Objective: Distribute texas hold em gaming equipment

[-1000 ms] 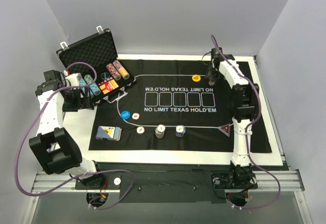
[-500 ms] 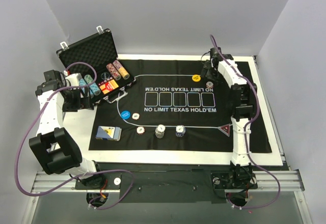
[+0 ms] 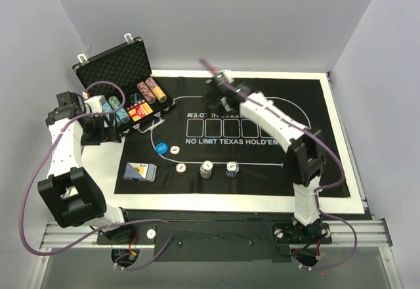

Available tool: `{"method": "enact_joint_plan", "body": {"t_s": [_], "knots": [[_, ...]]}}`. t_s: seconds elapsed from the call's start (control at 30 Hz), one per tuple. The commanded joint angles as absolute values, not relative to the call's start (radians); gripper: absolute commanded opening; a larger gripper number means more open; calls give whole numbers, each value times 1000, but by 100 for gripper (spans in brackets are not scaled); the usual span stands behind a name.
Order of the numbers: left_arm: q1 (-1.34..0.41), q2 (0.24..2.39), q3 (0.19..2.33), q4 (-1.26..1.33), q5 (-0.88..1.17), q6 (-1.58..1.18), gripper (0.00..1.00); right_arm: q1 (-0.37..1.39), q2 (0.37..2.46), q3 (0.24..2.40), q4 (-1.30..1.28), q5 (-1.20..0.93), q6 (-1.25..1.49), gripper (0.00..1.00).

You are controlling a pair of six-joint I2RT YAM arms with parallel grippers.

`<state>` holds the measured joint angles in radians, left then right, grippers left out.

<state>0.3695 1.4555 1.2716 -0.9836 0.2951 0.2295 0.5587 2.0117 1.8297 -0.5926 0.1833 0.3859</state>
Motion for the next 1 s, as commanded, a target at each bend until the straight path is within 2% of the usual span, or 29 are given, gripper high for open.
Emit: {"method": "enact_joint_plan", "body": {"t_s": [0.0, 0.3, 0.73, 0.97], "knots": [[377, 1425, 1266, -960, 327, 238, 97, 792, 1968, 1818, -630, 125, 327, 86], [382, 1431, 1267, -965, 327, 227, 97, 1009, 2109, 1882, -644, 23, 318, 86], [393, 1427, 1275, -968, 311, 236, 97, 1042, 2304, 1966, -611, -23, 350, 85], [394, 1425, 1282, -966, 308, 235, 97, 1040, 2329, 1962, -601, -25, 367, 78]]}}
